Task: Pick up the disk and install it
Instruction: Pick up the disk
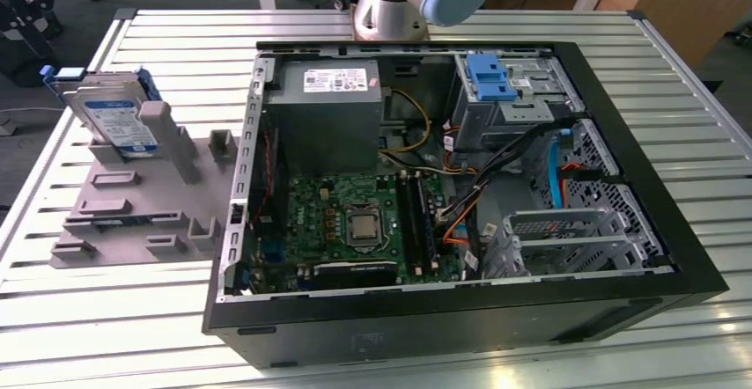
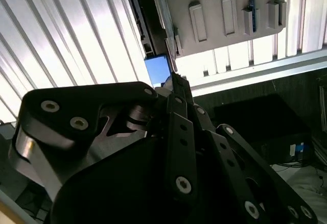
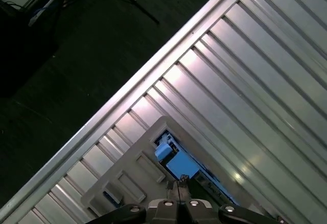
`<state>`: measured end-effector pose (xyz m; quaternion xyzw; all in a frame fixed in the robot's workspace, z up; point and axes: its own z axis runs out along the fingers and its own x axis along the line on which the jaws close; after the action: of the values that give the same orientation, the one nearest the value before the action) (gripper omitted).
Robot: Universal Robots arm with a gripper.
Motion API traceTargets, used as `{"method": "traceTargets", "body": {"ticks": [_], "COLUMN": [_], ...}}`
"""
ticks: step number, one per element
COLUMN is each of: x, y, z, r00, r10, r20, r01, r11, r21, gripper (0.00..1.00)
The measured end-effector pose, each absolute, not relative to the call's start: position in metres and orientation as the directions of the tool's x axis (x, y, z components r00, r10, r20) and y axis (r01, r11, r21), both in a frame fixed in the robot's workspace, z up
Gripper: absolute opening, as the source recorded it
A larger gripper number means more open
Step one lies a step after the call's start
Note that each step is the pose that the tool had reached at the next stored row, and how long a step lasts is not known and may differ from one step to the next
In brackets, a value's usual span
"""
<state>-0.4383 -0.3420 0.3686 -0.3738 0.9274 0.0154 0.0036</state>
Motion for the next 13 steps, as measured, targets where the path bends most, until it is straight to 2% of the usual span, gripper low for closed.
{"method": "traceTargets", "body": {"ticks": [13], "x": [-0.4383], "y": [-0.342], "z": [0.3685], "r00": [-0.661], "r10": [-0.75], "r20": [-0.018], "r01": [-0.75], "r11": [0.661], "r21": [0.026], "gripper": [0.11]}}
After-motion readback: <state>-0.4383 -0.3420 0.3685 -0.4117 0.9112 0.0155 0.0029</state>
